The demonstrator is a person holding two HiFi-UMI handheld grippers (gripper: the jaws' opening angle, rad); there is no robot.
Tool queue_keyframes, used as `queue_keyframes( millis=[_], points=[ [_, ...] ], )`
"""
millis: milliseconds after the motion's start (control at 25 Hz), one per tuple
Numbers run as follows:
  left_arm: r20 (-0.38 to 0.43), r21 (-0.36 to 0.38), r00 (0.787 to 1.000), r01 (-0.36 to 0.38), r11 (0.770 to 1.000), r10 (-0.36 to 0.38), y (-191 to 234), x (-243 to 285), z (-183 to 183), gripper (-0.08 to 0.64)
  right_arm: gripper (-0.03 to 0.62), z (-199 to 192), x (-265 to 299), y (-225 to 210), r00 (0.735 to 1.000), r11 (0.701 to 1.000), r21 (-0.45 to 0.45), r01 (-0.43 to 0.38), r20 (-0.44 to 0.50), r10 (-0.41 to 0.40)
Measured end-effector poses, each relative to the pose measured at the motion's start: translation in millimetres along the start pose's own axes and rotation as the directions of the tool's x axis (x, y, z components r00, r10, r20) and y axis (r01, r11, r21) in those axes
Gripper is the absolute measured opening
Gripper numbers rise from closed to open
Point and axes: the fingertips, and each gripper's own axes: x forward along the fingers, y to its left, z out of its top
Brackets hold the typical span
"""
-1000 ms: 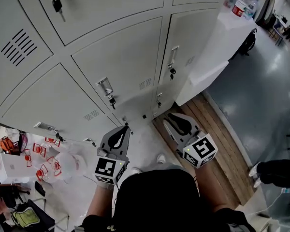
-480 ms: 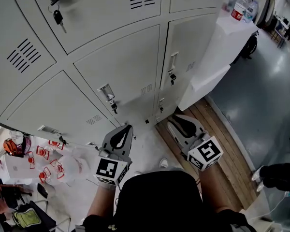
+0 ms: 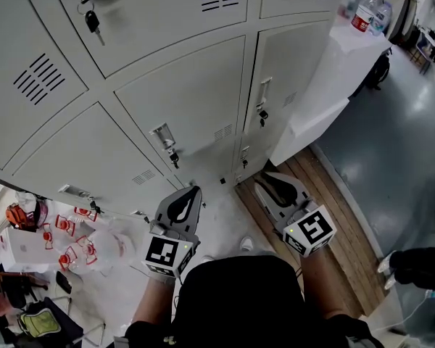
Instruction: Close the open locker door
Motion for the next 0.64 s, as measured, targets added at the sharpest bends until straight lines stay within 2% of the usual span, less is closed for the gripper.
queue_keyframes(
  millis=[480,640],
  points=[
    [0.000,0.007,1.000,0.000,1.000,0.000,-0.1,-4.8,-3.8,0.021,0.086,-1.5,5.4,8.7,1.000,1.000,0.001,-0.008,0.005,0.008],
    [-0.025,-0.008,1.000,-0.008,1.000,0.008,3.1,-9.1,-13.9,0.021,0.086,-3.9,6.8,10.6,1.000,1.000,0.001,-0.006,-0.002,0.006]
  ],
)
